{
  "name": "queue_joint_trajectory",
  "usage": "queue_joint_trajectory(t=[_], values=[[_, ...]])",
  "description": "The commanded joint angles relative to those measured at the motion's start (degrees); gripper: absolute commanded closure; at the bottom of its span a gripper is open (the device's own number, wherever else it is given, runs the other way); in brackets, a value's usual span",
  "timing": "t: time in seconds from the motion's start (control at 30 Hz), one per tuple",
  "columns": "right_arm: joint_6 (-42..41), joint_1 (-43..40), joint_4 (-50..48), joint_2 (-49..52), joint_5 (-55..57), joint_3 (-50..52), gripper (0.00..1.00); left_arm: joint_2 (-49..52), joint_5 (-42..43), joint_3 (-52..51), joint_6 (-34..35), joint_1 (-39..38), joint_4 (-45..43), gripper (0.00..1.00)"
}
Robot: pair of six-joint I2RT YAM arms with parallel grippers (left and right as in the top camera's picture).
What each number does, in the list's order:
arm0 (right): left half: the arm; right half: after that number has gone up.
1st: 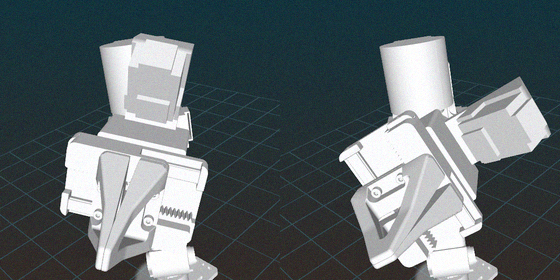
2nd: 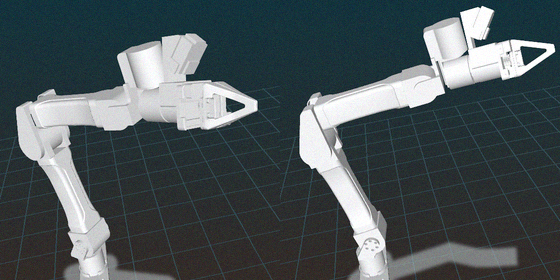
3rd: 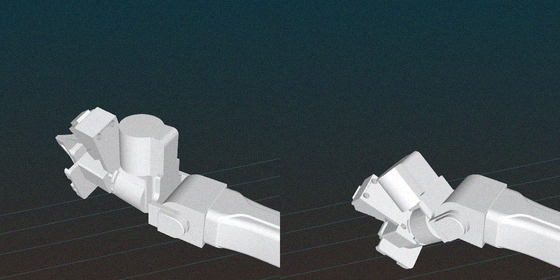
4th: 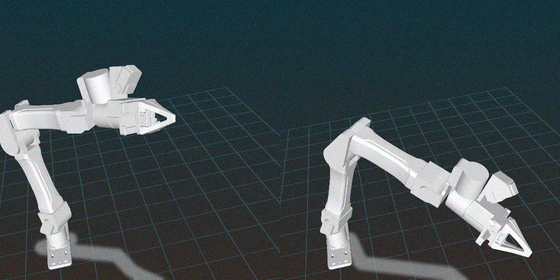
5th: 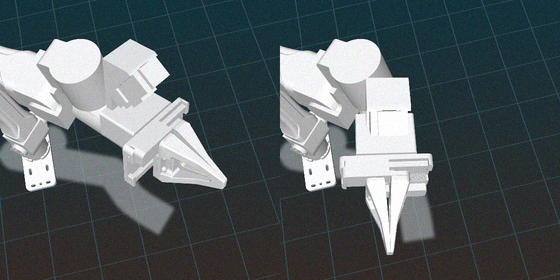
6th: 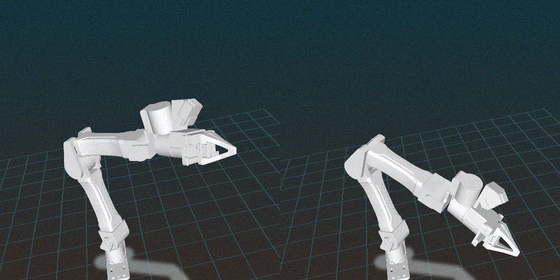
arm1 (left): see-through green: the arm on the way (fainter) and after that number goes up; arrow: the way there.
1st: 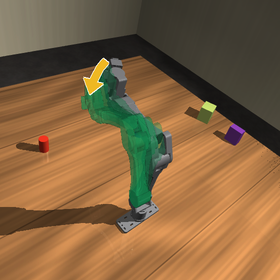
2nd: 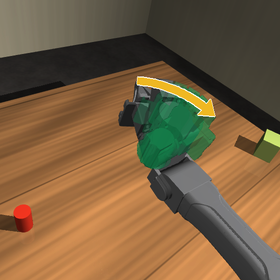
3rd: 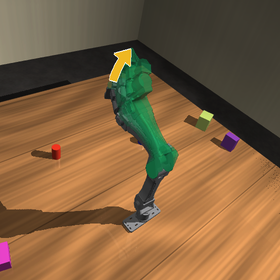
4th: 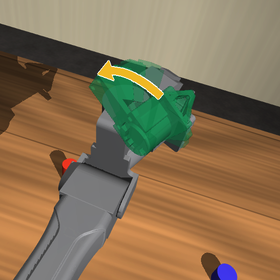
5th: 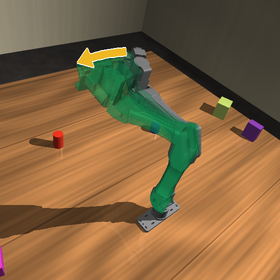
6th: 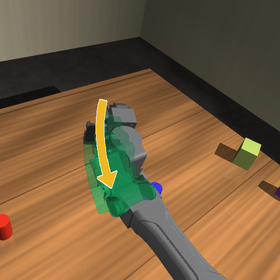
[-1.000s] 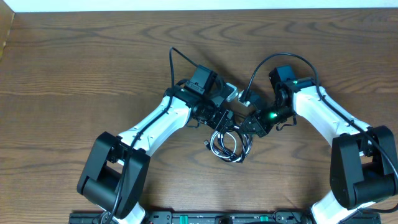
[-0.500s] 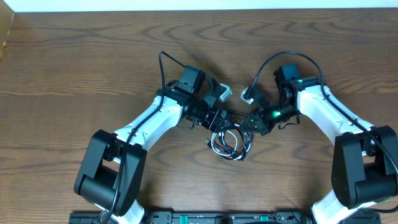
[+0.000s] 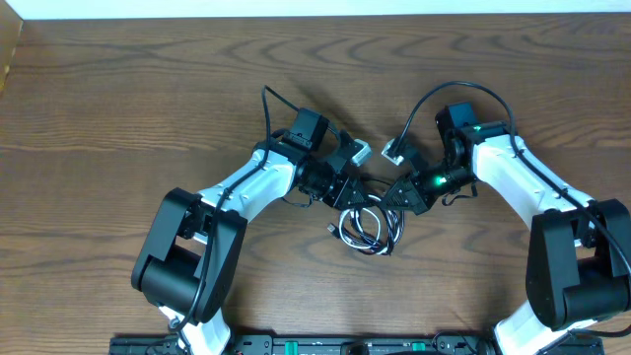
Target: Untangle cables
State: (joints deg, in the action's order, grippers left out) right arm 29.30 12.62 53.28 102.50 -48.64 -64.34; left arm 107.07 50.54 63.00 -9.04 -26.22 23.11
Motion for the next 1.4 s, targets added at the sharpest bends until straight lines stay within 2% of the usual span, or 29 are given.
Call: queue_joint_trajectory(t=[0.0, 0.23, 0.37, 0.43, 0.5, 0.6, 0.77, 0.8, 0.87, 0.97, 1.0, 1.07, 1.13, 1.2, 1.23, 1.27, 1.37], values=[[1.2, 0.1, 0.7, -0.2, -4.1, 0.0, 0.99, 0.8, 3.5, -0.3, -0.7, 0.7, -0.4, 0.92], [0.7, -0.4, 1.8, -0.2, -4.4, -0.8, 0.99, 0.8, 5.3, -0.3, -0.2, 0.9, -1.8, 0.92], [-0.8, -3.4, 5.7, -0.6, -8.7, -5.1, 0.99, 0.8, -2.1, -0.3, 7.1, 1.9, -1.8, 0.93], [-1.7, -5.2, 6.9, -1.0, -10.6, -7.3, 0.99, 0.8, -3.5, -0.3, 8.5, 2.4, -1.8, 0.93], [-13.9, -9.5, 5.0, -1.2, -8.6, -11.8, 0.99, 0.8, -3.9, -0.3, 9.9, 4.0, -1.5, 0.93], [-26.7, -12.2, 0.3, -1.2, -1.8, -13.4, 0.99, 0.8, -6.8, -0.3, 12.1, 5.0, -0.7, 0.93], [-29.7, -11.7, -1.7, -1.2, 6.7, -13.7, 0.98, 0.8, -7.7, -0.3, 15.0, 5.7, -0.3, 0.92], [-29.6, -11.1, -1.5, -1.2, 7.7, -13.7, 0.94, 0.8, -7.7, -0.3, 15.0, 5.7, -0.3, 0.93], [-28.3, -9.5, -1.1, -1.2, 8.0, -13.7, 0.78, 0.8, -7.7, -0.3, 15.5, 5.7, -0.3, 0.93], [-26.5, -6.3, -0.5, -1.1, 9.4, -13.7, 0.38, 0.8, -7.4, -0.3, 17.4, 5.7, -0.3, 0.93], [-27.6, -4.8, -0.3, -1.1, 11.3, -13.6, 0.31, 0.8, -6.6, -0.3, 18.1, 5.7, -0.3, 0.93], [-31.6, -3.3, -0.2, -1.1, 12.3, -13.4, 0.28, 0.8, -6.0, -0.3, 19.7, 5.7, -0.3, 0.92], [-36.9, -1.6, -0.4, -1.1, 12.6, -12.9, 0.3, 0.8, -6.0, -0.3, 23.7, 5.7, -0.3, 0.92], [-44.4, -0.2, -1.6, -1.1, 14.3, -12.2, 0.4, 0.8, -6.0, -0.3, 27.4, 5.7, -0.8, 0.93], [-49.8, 1.1, -3.5, -1.1, 14.9, -11.3, 0.53, 0.8, -6.0, -0.3, 31.3, 5.7, -1.5, 0.93], [-51.5, 1.8, -4.8, -1.1, 14.9, -10.8, 0.57, 0.8, -6.0, -0.3, 33.4, 5.7, -2.1, 0.93], [-55.3, 3.8, -8.7, -1.1, 14.9, -8.7, 0.62, 0.8, -4.9, -0.3, 39.8, 5.7, -4.3, 0.93]])
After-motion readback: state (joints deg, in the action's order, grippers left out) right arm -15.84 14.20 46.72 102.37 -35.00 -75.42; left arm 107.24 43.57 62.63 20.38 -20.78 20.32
